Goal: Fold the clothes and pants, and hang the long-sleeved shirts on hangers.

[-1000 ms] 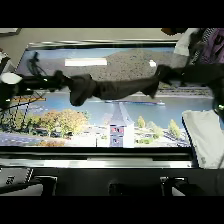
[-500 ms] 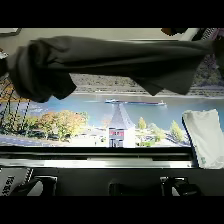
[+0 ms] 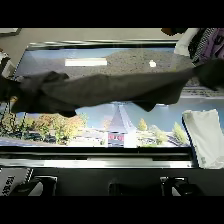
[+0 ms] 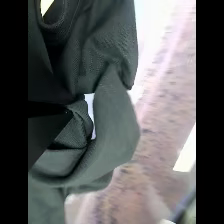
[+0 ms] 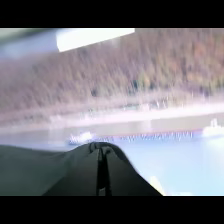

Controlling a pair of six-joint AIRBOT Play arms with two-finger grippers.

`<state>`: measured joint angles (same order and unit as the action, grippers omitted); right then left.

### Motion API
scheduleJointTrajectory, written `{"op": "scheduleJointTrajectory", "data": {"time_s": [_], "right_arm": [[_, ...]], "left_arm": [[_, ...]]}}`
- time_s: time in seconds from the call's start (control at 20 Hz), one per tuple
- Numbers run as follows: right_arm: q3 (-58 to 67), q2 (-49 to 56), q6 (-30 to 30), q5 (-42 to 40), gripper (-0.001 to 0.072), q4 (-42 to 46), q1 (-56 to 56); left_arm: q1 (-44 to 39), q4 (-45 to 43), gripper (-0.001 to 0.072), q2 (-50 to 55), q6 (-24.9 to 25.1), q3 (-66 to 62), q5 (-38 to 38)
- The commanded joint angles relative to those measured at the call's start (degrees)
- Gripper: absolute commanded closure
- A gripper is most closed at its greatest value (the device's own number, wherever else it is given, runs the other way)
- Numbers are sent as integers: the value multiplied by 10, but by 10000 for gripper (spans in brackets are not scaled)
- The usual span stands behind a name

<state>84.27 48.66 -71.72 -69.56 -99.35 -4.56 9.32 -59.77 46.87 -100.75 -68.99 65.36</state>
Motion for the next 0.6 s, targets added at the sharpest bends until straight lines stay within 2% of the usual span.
{"op": "scheduleJointTrajectory", "data": {"time_s": [0.0,0.2,0.45,0.5,0.55], "right_arm": [[-12,121,4,-62,679,-26,0],[-18,277,5,-43,679,-36,0],[-18,410,6,-11,679,-80,0],[-18,420,6,-6,679,-83,0],[-18,424,6,-1,679,-82,0]], "left_arm": [[-50,0,696,61,2,96,-26],[-96,0,696,184,2,186,-104],[-85,16,690,325,2,187,-126],[-72,17,630,334,2,188,-125],[-56,17,464,332,9,187,-121]]}}
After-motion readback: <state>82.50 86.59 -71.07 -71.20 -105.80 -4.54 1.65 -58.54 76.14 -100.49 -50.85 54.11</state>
